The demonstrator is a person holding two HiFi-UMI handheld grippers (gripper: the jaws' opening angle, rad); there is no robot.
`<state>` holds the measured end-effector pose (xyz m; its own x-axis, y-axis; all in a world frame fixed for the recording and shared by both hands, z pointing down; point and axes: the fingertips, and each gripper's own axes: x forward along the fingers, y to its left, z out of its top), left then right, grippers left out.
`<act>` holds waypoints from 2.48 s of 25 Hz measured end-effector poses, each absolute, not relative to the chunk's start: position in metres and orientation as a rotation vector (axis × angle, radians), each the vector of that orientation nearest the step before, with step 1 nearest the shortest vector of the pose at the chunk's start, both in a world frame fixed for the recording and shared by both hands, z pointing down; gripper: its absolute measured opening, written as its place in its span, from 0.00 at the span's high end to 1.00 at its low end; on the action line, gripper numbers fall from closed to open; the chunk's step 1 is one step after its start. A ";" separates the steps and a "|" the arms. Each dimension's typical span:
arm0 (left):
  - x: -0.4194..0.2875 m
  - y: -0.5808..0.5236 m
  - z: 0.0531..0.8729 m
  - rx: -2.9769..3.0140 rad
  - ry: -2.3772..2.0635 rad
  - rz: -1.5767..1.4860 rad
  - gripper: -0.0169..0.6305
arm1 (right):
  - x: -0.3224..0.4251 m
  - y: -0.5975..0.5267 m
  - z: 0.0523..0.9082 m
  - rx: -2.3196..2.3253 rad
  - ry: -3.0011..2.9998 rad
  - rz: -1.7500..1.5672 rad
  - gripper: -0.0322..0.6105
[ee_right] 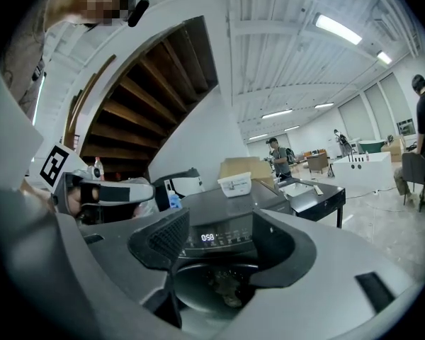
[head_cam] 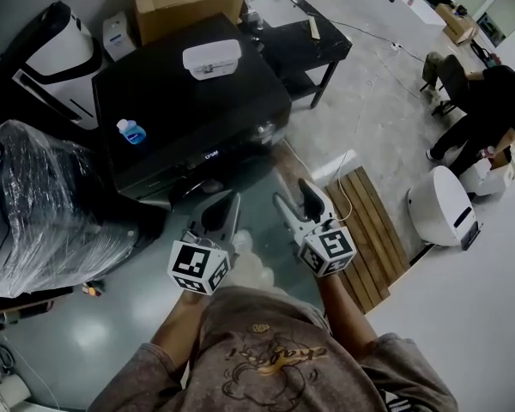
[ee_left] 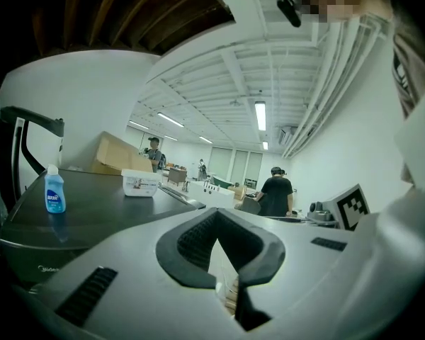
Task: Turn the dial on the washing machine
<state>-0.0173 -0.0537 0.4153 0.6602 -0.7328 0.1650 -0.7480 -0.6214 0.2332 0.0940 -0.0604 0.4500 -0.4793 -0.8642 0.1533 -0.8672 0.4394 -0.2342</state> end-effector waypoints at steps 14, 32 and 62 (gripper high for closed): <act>-0.016 -0.094 0.438 2.535 -1.202 0.104 0.99 | 0.099 -0.156 0.523 1.504 -2.518 0.386 0.56; -0.035 -0.122 0.476 2.446 -1.217 0.190 0.99 | 0.091 -0.258 0.607 1.420 -2.316 0.216 0.56; -0.026 -0.127 0.483 2.468 -1.157 0.241 0.99 | 0.101 -0.270 0.622 1.565 -2.513 1.037 0.56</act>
<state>-0.0257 -0.1267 0.4828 0.6419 -0.6973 0.3190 -0.7666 -0.5758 0.2841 0.1013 -0.2696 0.6221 -0.5024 -0.7978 0.3334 -0.8007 0.2837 -0.5277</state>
